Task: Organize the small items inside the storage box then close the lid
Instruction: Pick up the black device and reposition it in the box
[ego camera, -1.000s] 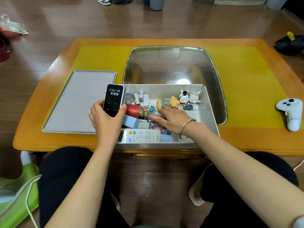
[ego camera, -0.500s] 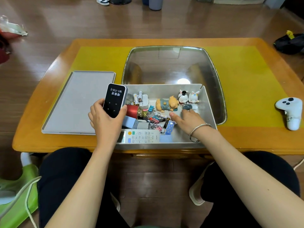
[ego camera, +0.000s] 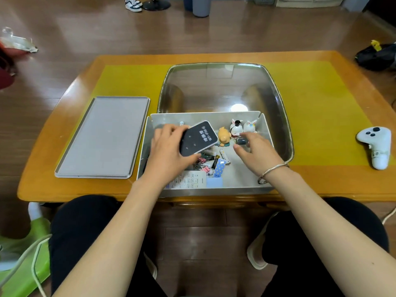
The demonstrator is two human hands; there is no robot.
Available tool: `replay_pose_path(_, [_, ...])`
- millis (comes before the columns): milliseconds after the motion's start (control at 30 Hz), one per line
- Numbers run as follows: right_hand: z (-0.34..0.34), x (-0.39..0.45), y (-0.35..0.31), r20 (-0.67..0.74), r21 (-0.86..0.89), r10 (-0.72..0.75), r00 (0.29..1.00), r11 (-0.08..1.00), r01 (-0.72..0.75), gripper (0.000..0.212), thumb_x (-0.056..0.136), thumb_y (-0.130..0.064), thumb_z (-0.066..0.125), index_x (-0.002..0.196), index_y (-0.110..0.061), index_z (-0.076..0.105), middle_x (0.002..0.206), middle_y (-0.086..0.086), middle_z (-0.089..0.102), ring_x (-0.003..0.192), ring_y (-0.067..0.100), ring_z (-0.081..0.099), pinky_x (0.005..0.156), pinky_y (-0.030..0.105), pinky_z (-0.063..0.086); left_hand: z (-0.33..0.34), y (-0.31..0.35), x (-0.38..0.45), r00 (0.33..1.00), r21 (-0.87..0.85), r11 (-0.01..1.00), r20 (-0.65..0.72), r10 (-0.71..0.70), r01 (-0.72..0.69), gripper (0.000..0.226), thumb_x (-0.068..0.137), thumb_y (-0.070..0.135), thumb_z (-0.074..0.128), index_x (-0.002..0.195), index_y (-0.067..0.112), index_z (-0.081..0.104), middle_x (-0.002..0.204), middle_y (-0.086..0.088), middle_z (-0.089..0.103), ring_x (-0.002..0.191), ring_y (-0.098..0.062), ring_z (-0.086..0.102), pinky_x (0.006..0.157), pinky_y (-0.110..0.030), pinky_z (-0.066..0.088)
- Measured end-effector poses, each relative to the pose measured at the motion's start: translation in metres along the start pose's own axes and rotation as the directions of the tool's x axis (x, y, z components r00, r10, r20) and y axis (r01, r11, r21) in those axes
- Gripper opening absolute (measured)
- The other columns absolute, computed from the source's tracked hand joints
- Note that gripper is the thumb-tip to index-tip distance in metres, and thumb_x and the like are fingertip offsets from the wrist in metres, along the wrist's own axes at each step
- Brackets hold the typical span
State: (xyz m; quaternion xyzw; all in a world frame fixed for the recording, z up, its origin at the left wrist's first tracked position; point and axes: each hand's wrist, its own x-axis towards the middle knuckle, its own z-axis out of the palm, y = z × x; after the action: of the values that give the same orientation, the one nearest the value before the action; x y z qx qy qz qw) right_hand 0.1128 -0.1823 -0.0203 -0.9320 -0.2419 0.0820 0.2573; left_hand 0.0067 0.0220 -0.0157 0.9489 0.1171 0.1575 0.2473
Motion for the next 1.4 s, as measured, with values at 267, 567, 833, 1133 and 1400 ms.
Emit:
replay_pose_path(267, [-0.024,-0.012,0.003,0.119,-0.154,-0.371,0.921,0.91,0.386,0.066,0.073,-0.028,0.076,0.131,-0.014,0.049,0.131,0.004,0.055,0.123,0.023,0.047,0.104,0.032,0.032,0.031,0.041,0.017,0.93,0.02,0.96,0.257,0.264,-0.278,0.066,0.073,0.042,0.075,0.129,0.017,0.05,0.117,-0.004,0.048,0.107,-0.022,0.038,0.092,-0.035,0.036])
replay_pose_path(567, [-0.027,0.0,0.014,0.118,-0.279,-0.261,0.958,0.917,0.284,0.07,0.059,-0.046,0.079,0.121,-0.025,0.055,0.116,-0.003,0.056,0.113,0.019,0.047,0.086,0.035,0.032,0.042,0.042,0.022,0.915,-0.16,0.955,0.283,0.288,-0.251,0.08,0.07,0.038,0.081,0.137,0.022,0.042,0.125,-0.001,0.046,0.112,-0.018,0.038,0.097,-0.032,0.036])
replay_pose_path(833, [-0.025,-0.002,0.041,-0.188,-0.293,-0.106,0.976,0.955,0.047,0.065,0.058,-0.038,0.079,0.116,-0.019,0.057,0.11,0.005,0.056,0.105,0.029,0.046,0.082,0.035,0.034,0.049,0.03,0.027,0.881,0.02,0.981,0.444,0.164,-0.192,0.071,0.081,0.04,0.071,0.138,0.018,0.035,0.134,-0.006,0.045,0.123,-0.026,0.039,0.101,-0.039,0.036])
replay_pose_path(1133, [-0.018,-0.008,0.041,-0.208,-0.329,-0.11,0.972,0.944,0.036,0.063,0.06,-0.034,0.078,0.117,-0.018,0.058,0.112,0.006,0.055,0.106,0.03,0.045,0.082,0.037,0.035,0.081,0.044,0.031,0.72,0.286,0.827,0.667,0.191,-0.484,0.061,0.085,0.061,0.054,0.136,0.028,0.047,0.14,-0.003,0.039,0.129,-0.027,0.032,0.105,-0.041,0.026])
replay_pose_path(1400, [-0.016,-0.01,0.043,-0.156,-0.402,-0.193,0.969,0.908,0.116,0.06,0.062,-0.031,0.078,0.117,-0.017,0.059,0.109,0.006,0.057,0.103,0.03,0.046,0.081,0.037,0.034,0.076,0.04,0.033,0.753,0.371,0.777,0.629,0.193,-0.509,0.051,0.088,0.05,0.05,0.126,0.017,0.051,0.128,-0.006,0.051,0.123,-0.029,0.041,0.1,-0.044,0.03])
